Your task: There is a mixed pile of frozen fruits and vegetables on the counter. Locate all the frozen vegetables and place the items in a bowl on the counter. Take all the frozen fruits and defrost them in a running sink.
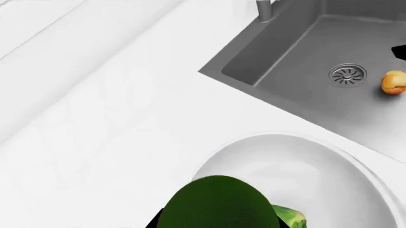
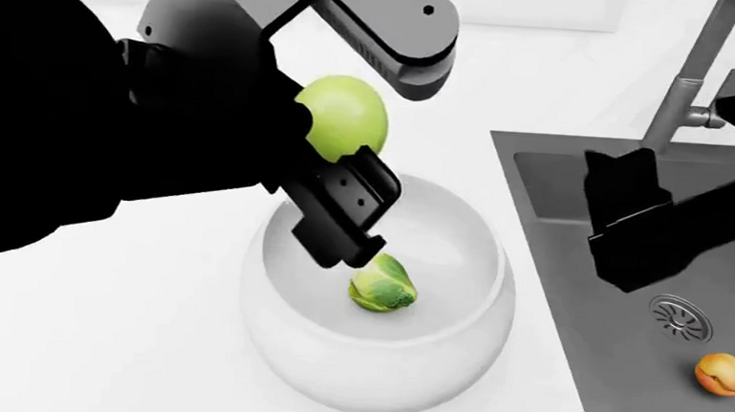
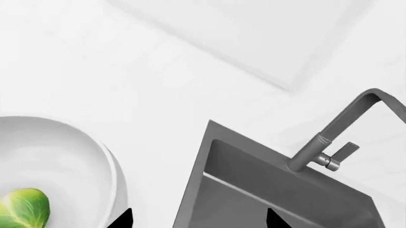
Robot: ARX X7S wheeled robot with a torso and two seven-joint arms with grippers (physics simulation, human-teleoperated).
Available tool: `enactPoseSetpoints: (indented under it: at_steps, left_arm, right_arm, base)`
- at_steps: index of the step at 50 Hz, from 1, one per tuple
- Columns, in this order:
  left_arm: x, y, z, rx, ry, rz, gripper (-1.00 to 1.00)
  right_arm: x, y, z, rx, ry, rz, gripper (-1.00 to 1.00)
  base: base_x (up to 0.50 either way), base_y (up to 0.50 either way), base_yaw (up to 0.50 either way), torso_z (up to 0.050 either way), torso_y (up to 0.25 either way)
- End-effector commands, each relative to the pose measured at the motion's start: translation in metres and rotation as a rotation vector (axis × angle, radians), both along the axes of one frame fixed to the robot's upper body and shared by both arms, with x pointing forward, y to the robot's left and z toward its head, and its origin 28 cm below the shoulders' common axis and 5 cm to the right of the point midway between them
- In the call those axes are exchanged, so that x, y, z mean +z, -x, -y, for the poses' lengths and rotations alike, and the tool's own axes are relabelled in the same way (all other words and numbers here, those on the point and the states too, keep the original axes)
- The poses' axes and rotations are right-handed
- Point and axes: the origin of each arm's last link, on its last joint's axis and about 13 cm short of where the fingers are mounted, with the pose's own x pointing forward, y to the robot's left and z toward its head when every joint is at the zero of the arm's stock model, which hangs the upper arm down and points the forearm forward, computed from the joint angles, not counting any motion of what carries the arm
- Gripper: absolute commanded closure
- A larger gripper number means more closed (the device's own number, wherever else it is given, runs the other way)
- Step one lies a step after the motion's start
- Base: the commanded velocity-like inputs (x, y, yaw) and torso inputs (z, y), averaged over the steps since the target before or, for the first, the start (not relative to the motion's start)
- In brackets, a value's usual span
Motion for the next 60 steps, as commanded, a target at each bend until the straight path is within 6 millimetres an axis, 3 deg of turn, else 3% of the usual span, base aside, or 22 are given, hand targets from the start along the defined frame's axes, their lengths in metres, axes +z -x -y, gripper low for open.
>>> enactPoseSetpoints:
  at_steps: [1,10,26,45,60]
  left_arm:
    - [-0.004,-0.004,0.008,-0.041,-0.023,-0.09,1.0]
    - [0.002,-0.013,0.019,-0.054,-0.019,-0.099,1.0]
    - [-0.019,-0.026,0.027,-0.06,-0.103,-0.214,1.0]
    - [-0.021,-0.042,0.032,-0.044,-0.056,-0.191,1.0]
    - [-0.024,-0.04,0.037,-0.09,-0.042,-0.251,1.0]
  right_arm:
    - [-0.009,-0.001,0.003,0.001,0.011,0.002,-1.0]
    - [-0.016,-0.005,0.003,0.003,0.012,-0.015,-1.0]
    - [-0.02,-0.006,0.005,-0.006,0.021,-0.032,-1.0]
    - [-0.024,-0.008,0.005,-0.006,0.027,-0.048,-1.0]
    - [-0.028,-0.011,0.006,-0.011,0.028,-0.06,-1.0]
  base:
    - [0.0,0.0,0.0,0.0,0.0]
    - [0.0,0.0,0.0,0.0,0.001]
    - [0.0,0.0,0.0,0.0,0.0]
    - [0.0,0.0,0.0,0.0,0.0]
    - [0.0,0.0,0.0,0.0,0.001]
